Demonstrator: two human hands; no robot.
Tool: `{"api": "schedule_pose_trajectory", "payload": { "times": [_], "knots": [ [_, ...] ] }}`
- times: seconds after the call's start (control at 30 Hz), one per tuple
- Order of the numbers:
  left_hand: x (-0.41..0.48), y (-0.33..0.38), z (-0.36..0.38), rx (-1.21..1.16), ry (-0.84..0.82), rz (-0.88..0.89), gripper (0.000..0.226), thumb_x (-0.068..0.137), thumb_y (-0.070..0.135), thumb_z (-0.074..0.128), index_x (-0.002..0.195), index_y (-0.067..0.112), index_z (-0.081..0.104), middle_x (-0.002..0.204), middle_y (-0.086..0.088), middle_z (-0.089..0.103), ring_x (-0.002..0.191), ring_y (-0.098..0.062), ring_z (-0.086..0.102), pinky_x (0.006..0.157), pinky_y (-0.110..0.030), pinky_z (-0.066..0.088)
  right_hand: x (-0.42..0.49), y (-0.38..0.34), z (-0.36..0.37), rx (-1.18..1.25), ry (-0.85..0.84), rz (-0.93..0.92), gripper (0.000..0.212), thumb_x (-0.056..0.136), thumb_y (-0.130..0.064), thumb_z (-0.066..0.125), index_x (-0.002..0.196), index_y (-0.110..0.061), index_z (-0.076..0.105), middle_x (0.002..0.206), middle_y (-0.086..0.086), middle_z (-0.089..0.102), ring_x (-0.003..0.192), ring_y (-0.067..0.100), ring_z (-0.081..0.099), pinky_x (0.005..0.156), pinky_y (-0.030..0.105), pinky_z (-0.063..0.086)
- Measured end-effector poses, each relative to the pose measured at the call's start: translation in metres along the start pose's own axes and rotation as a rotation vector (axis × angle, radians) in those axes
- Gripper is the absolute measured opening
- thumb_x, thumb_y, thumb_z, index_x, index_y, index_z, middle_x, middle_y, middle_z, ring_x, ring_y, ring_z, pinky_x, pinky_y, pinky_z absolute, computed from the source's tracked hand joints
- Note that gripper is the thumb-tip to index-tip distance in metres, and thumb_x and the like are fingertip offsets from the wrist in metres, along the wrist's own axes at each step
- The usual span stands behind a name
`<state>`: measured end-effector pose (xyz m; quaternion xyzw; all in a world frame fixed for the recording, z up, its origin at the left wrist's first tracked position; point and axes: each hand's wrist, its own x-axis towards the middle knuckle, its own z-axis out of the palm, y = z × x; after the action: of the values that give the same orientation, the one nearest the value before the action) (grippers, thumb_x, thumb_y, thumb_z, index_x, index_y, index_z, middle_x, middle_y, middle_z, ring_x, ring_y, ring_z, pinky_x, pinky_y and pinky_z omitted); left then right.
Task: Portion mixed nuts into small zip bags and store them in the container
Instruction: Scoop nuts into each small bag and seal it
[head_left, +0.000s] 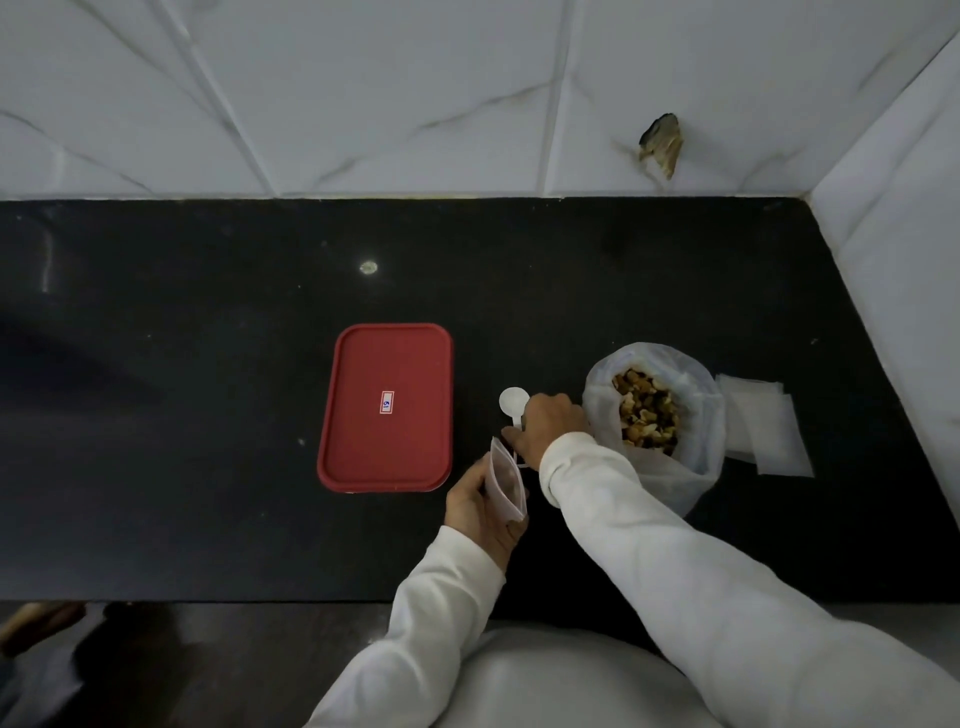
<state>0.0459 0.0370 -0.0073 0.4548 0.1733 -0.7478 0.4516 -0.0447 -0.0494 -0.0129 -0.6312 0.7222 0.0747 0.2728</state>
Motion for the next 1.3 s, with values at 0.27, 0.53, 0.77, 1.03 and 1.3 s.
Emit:
{"api": "schedule_pose_trajectory", "payload": {
  "times": [0.27,0.53,0.77,1.03,1.3],
  "knots": [
    [0.003,0.0,0.006,0.091,-0.05,-0.035,0.017,0.093,0.025,0.052,0.085,0.014,0.061,0.075,-0.004,0.056,0.053,-0.015,0.056,0.04,-0.02,0.046,-0.046,0.032,-0.06,0.325,0.174,-0.176,0.028,0.087,-0.046,0.066,0.075,-0.022,0.059,0.068,-0.006,0.063,0.067,0.01,0.061,0.062,0.025,0.049],
    [0.026,-0.008,0.033,0.206,-0.053,-0.066,0.019,0.088,0.03,0.058,0.103,0.019,0.064,0.09,-0.003,0.061,0.074,-0.016,0.057,0.046,-0.022,0.047,-0.078,0.135,-0.093,0.517,0.372,-0.1,0.018,0.092,-0.04,0.057,0.094,-0.022,0.063,0.082,-0.011,0.065,0.078,0.001,0.062,0.068,0.018,0.047],
    [0.041,-0.019,0.061,0.223,-0.046,-0.083,0.026,0.087,0.028,0.06,0.11,0.015,0.063,0.087,-0.005,0.06,0.066,-0.016,0.057,0.044,-0.022,0.047,-0.065,0.18,-0.063,0.34,0.522,-0.11,0.012,0.092,-0.019,0.062,0.095,-0.01,0.071,0.086,0.003,0.066,0.08,0.016,0.061,0.075,0.029,0.05],
    [0.057,-0.025,0.067,0.214,-0.043,-0.052,0.028,0.09,0.027,0.057,0.117,0.017,0.058,0.088,-0.005,0.059,0.067,-0.016,0.057,0.042,-0.021,0.047,-0.033,0.172,-0.054,-0.039,0.523,-0.216,0.017,0.073,0.001,0.077,0.09,-0.004,0.074,0.082,0.015,0.069,0.074,0.03,0.064,0.066,0.039,0.056],
    [0.071,-0.031,0.068,0.216,0.005,-0.064,0.046,0.093,0.029,0.056,0.137,0.013,0.053,0.098,-0.008,0.063,0.071,-0.019,0.062,0.045,-0.024,0.05,-0.016,0.173,-0.043,-0.056,0.469,-0.26,0.037,0.05,0.007,0.086,0.082,-0.007,0.076,0.068,0.012,0.065,0.062,0.031,0.061,0.052,0.03,0.049]
  ]
}}
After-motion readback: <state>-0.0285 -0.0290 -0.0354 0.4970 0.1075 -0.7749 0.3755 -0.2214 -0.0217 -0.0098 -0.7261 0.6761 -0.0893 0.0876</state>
